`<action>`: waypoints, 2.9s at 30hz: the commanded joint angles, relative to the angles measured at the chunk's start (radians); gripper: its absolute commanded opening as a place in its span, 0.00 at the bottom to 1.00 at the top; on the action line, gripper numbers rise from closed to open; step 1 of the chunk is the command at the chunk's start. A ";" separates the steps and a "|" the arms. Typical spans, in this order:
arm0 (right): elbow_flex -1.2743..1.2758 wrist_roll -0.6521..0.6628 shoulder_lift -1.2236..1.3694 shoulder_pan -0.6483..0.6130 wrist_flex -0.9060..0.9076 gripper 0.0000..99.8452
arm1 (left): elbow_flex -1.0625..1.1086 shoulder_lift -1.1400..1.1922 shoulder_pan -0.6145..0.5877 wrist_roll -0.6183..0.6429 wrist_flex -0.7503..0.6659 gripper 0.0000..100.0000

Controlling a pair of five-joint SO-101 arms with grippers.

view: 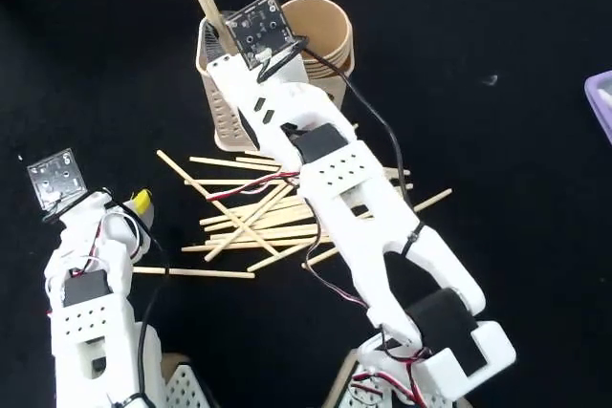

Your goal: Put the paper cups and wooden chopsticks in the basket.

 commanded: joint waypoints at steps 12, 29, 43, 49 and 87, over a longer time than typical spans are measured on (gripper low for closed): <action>-0.005 0.003 -0.492 0.015 0.430 0.11 | -0.027 -0.015 -0.005 -0.002 -0.020 0.25; 0.509 0.186 -0.512 -0.180 0.841 0.21 | -0.027 -0.015 -0.005 -0.002 -0.020 0.25; 0.490 0.376 -0.110 -0.247 0.552 0.25 | -0.028 -0.015 -0.005 -0.002 -0.020 0.25; 0.380 0.390 0.065 -0.196 0.551 0.24 | -0.028 -0.015 -0.005 -0.002 -0.020 0.25; 0.558 0.628 -0.166 -0.109 0.804 0.02 | -0.025 -0.015 -0.004 -0.002 -0.020 0.25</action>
